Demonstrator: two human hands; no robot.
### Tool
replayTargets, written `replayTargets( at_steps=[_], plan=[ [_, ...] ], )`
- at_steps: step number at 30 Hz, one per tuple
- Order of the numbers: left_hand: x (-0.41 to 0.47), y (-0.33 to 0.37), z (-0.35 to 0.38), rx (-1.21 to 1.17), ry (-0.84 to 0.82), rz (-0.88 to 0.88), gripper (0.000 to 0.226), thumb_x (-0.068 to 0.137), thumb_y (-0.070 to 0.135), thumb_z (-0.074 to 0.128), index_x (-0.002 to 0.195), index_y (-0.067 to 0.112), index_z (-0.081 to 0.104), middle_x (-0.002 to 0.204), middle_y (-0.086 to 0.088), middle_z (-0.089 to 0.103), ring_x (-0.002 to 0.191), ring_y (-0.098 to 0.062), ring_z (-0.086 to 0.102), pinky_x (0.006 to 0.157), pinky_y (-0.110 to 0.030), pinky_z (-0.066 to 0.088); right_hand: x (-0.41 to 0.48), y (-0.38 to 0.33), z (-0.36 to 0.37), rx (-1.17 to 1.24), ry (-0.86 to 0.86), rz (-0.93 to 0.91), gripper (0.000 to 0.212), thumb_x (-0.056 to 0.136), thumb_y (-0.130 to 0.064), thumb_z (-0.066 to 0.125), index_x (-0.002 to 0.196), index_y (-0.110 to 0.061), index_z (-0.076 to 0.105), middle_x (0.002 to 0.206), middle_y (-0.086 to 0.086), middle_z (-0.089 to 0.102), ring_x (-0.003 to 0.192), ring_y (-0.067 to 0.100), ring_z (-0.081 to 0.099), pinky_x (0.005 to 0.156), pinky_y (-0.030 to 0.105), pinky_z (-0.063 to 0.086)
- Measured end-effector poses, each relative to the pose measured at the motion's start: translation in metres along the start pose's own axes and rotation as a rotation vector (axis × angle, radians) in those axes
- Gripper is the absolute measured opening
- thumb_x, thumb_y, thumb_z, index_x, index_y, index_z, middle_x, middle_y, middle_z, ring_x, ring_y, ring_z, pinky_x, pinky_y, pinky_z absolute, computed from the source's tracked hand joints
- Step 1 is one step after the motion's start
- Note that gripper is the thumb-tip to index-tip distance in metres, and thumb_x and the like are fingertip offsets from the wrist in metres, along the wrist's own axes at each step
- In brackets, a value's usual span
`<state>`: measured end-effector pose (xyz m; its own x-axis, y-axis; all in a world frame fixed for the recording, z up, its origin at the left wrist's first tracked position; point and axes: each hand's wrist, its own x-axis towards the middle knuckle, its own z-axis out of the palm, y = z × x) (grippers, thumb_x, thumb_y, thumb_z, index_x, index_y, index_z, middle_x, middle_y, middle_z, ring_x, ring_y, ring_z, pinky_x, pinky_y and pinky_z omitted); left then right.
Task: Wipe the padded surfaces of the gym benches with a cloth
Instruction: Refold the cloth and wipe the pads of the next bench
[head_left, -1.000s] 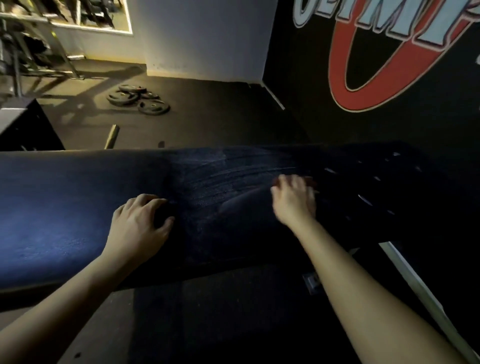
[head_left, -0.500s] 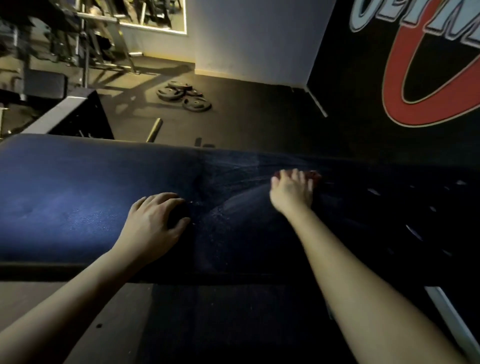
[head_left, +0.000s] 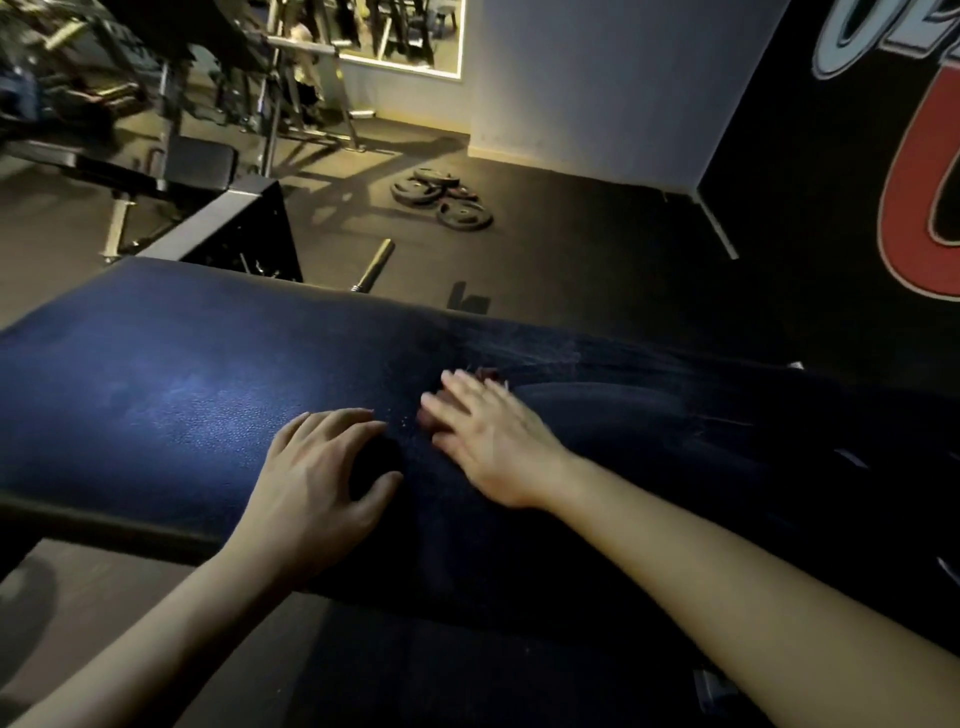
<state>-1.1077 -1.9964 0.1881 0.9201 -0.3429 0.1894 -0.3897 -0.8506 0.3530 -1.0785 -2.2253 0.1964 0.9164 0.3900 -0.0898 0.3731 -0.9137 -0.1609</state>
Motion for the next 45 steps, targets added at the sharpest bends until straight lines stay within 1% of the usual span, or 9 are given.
replayTargets(
  at_steps=[3, 9, 13, 16, 19, 21, 28, 34, 45],
  plan=[
    [-0.005, -0.002, 0.002, 0.053, 0.009, -0.04, 0.067, 0.082, 0.063, 0.045, 0.127, 0.02, 0.069, 0.135, 0.001, 0.064, 0.127, -0.023, 0.057, 0.112, -0.04, 0.03, 0.068, 0.024, -0.012, 0.003, 0.003, 0.148, 0.055, 0.109, -0.044, 0.031, 0.161, -0.029, 0.023, 0.171, 0.007, 0.005, 0.157, 0.022, 0.001, 0.125, 0.04, 0.002],
    [-0.035, -0.006, -0.002, 0.041, 0.08, -0.087, 0.059, 0.083, 0.06, 0.05, 0.121, 0.021, 0.072, 0.13, 0.003, 0.066, 0.122, -0.022, 0.059, 0.109, -0.04, 0.036, 0.139, 0.021, -0.023, -0.074, 0.092, 0.386, 0.044, 0.108, -0.04, 0.034, 0.138, -0.017, 0.056, 0.148, 0.013, 0.047, 0.139, 0.03, 0.04, 0.118, 0.045, 0.027],
    [-0.05, -0.017, -0.005, 0.02, 0.091, -0.095, 0.057, 0.084, 0.06, 0.051, 0.12, 0.022, 0.073, 0.128, 0.005, 0.066, 0.121, -0.021, 0.06, 0.107, -0.041, 0.041, 0.11, 0.022, -0.032, -0.015, 0.346, 0.322, 0.044, 0.109, -0.035, 0.035, 0.146, -0.016, 0.048, 0.161, 0.014, 0.034, 0.15, 0.029, 0.027, 0.124, 0.048, 0.018],
    [-0.05, -0.015, -0.003, 0.005, 0.107, -0.08, 0.052, 0.083, 0.058, 0.054, 0.116, 0.023, 0.074, 0.122, 0.006, 0.067, 0.116, -0.02, 0.061, 0.104, -0.037, 0.04, 0.095, 0.023, -0.044, 0.101, 0.537, 0.374, 0.045, 0.109, -0.034, 0.037, 0.147, -0.013, 0.048, 0.156, 0.015, 0.042, 0.144, 0.03, 0.038, 0.12, 0.043, 0.027],
    [-0.05, -0.011, -0.004, -0.032, 0.11, -0.071, 0.047, 0.083, 0.056, 0.055, 0.111, 0.023, 0.074, 0.115, 0.009, 0.067, 0.109, -0.018, 0.063, 0.099, -0.039, 0.045, 0.077, -0.009, -0.026, 0.348, 0.288, 0.265, 0.042, 0.108, -0.036, 0.043, 0.143, -0.016, 0.056, 0.147, 0.012, 0.054, 0.134, 0.031, 0.05, 0.111, 0.038, 0.039],
    [-0.052, -0.012, -0.005, -0.06, 0.123, -0.064, 0.046, 0.083, 0.055, 0.053, 0.109, 0.024, 0.075, 0.112, 0.011, 0.068, 0.106, -0.016, 0.062, 0.096, -0.038, 0.046, 0.057, -0.035, -0.007, 0.276, 0.109, 0.122, 0.042, 0.108, -0.035, 0.043, 0.144, -0.018, 0.055, 0.157, 0.01, 0.044, 0.145, 0.028, 0.039, 0.12, 0.037, 0.028],
    [-0.049, -0.02, -0.009, -0.141, 0.24, -0.092, 0.032, 0.081, 0.044, 0.053, 0.091, 0.023, 0.075, 0.094, 0.01, 0.07, 0.09, -0.019, 0.064, 0.083, -0.033, 0.045, -0.053, -0.074, 0.005, 0.112, 0.008, -0.148, 0.059, 0.103, -0.054, 0.041, 0.155, -0.025, 0.04, 0.168, 0.003, 0.022, 0.155, 0.015, 0.014, 0.127, 0.035, 0.008],
    [-0.038, -0.015, -0.003, -0.174, 0.214, -0.078, 0.021, 0.08, 0.037, 0.058, 0.087, 0.024, 0.074, 0.088, 0.009, 0.068, 0.083, -0.02, 0.063, 0.078, -0.04, 0.051, -0.02, -0.092, 0.025, -0.058, 0.007, 0.024, 0.067, 0.106, -0.056, 0.021, 0.163, -0.024, 0.006, 0.17, 0.012, -0.003, 0.157, 0.023, -0.007, 0.127, 0.045, -0.002],
    [-0.021, 0.0, 0.008, -0.075, 0.179, -0.037, 0.024, 0.083, 0.041, 0.058, 0.091, 0.026, 0.075, 0.097, 0.01, 0.068, 0.092, -0.02, 0.061, 0.084, -0.039, 0.047, 0.076, 0.048, -0.006, -0.03, 0.03, 0.449, 0.068, 0.105, -0.06, 0.019, 0.162, -0.025, 0.016, 0.171, 0.009, 0.006, 0.157, 0.025, 0.006, 0.126, 0.044, 0.005]
  ],
)
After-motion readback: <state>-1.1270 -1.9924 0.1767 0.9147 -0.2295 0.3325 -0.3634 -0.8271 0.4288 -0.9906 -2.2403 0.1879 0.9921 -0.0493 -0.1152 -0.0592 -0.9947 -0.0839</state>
